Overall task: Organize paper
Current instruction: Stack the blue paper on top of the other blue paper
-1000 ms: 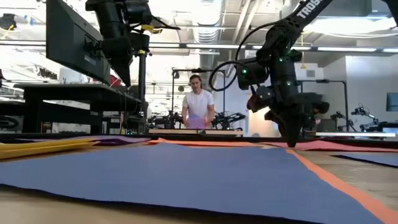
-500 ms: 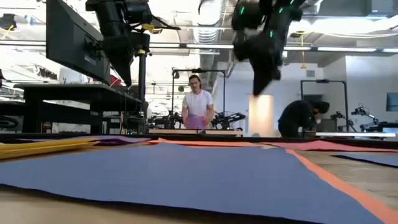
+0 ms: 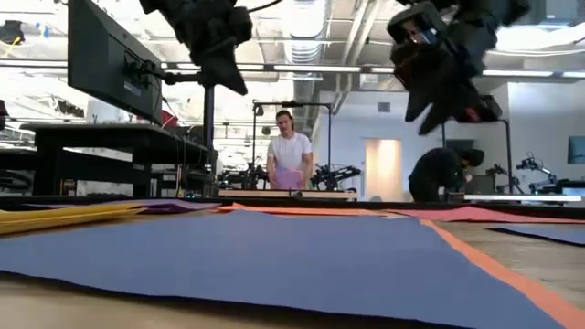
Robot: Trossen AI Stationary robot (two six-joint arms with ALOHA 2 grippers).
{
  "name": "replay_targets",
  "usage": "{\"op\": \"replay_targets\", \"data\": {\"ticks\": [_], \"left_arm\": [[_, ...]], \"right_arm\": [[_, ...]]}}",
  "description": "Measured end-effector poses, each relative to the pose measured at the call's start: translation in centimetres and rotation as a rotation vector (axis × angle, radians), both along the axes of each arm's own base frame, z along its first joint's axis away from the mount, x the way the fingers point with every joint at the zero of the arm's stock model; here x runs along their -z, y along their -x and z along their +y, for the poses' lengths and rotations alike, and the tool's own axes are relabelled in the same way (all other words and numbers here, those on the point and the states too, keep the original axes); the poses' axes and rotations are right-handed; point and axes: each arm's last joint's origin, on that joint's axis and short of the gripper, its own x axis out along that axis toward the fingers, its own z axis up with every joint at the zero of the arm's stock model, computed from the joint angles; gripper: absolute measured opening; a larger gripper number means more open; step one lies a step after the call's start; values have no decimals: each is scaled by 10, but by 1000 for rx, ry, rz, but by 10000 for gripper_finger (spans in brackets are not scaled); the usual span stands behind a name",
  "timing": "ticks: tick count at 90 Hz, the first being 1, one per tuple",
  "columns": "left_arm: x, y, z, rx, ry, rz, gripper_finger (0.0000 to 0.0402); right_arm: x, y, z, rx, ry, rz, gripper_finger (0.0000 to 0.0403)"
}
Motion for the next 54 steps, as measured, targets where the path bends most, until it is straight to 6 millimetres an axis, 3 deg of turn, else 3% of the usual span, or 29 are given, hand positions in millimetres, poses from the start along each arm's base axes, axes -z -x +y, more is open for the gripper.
{"op": "replay_targets", "data": {"ticks": [20,39,54], "left_arm": [[38,-39,-49,49,129,95,0],[97,-68,-100,54,164,254,0],[128,-86,-120,21,223,240,0]], "right_arm": [[40,2,16,-11,-26,22,185],[62,-5,14,-8,24,73,191],[81,-12,8,17,50,122,191]]}}
